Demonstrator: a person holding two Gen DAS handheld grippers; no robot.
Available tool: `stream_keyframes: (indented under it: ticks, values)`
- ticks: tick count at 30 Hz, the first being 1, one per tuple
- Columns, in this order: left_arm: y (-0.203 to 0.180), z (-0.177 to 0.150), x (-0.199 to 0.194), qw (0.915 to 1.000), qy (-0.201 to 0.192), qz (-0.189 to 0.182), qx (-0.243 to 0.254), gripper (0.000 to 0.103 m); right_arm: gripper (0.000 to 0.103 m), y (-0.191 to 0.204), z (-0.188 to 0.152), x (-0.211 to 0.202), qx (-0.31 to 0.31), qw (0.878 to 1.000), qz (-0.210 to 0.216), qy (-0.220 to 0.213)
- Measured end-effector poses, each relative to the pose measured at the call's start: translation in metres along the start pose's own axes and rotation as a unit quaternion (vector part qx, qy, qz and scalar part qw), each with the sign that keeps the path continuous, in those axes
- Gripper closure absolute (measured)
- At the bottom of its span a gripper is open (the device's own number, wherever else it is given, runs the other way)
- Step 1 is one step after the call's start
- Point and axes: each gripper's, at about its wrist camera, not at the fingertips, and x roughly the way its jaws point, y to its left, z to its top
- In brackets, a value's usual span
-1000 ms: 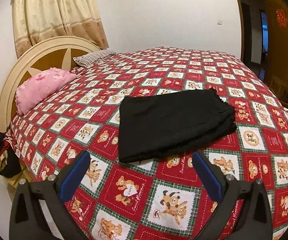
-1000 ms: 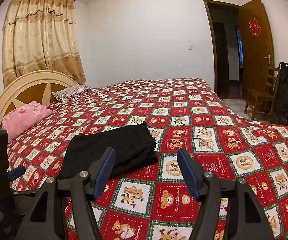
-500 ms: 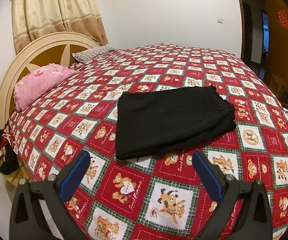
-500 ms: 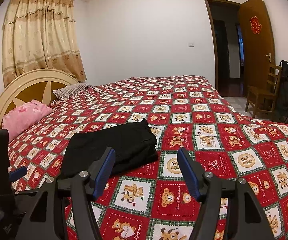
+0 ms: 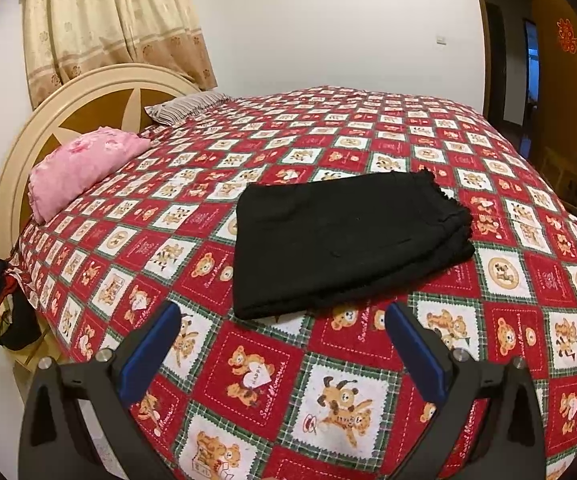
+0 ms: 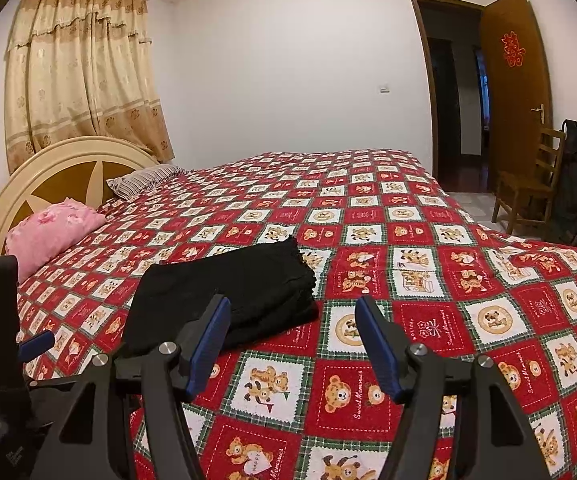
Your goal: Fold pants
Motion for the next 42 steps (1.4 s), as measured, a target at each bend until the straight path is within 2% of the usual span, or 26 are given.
stream_keyframes:
  ticks: [12, 18, 42]
  values:
    - [0.0044, -0.0007, 0.0023, 1.0000, -0.001, 0.009, 0.000, 0.000, 0.037, 0.0004, -0.0005, 0.0004, 0.000, 1.000, 0.001, 0.001]
    - [0.0021, 0.0000, 0.0026, 0.9996, -0.007, 0.026, 0.012, 0.000, 0.037, 0.0005, -0.0004, 0.0004, 0.000, 1.000, 0.001, 0.001]
    - [0.0035, 0.0059, 0.0079, 0.9999, 0.004, 0.017, -0.001, 0.000, 0.037, -0.0043, -0.0010, 0.0026, 0.000, 1.000, -0.002, 0.002]
